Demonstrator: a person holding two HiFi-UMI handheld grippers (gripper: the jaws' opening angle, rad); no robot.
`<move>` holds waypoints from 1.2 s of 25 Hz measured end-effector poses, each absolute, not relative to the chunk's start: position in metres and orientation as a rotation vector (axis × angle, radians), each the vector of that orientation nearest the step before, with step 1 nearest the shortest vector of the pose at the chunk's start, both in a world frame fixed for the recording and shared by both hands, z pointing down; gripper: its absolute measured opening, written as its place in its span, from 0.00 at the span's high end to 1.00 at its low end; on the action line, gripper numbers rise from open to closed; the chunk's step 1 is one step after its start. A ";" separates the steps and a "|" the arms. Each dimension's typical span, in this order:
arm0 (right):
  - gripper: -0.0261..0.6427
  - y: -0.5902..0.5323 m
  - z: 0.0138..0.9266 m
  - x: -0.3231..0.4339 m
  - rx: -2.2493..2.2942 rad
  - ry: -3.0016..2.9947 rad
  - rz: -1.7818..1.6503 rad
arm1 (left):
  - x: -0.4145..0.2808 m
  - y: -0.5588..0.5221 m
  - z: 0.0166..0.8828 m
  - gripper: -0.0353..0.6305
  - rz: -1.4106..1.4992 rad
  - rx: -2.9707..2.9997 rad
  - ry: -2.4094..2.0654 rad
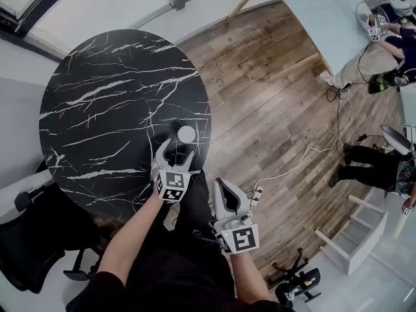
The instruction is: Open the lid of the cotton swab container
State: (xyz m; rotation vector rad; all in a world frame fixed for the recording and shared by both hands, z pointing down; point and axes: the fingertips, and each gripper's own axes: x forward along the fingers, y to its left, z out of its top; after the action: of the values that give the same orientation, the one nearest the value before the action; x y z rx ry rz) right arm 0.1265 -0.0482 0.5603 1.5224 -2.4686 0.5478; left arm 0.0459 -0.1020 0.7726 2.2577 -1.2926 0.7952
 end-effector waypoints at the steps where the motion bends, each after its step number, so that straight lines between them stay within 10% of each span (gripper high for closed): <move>1: 0.96 -0.050 0.562 0.128 1.523 -2.465 0.552 | 0.047 -0.103 0.775 0.44 0.803 2.253 -1.288; 30: 0.96 -0.065 0.581 0.155 1.552 -2.413 0.606 | 0.061 -0.129 0.790 0.46 0.867 2.252 -1.327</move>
State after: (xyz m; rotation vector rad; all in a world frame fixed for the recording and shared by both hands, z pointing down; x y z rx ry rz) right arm 0.1545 -0.0645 0.5809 1.5516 -2.4130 0.6057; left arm 0.0613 -0.1288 0.7897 2.2521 -1.3268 0.8671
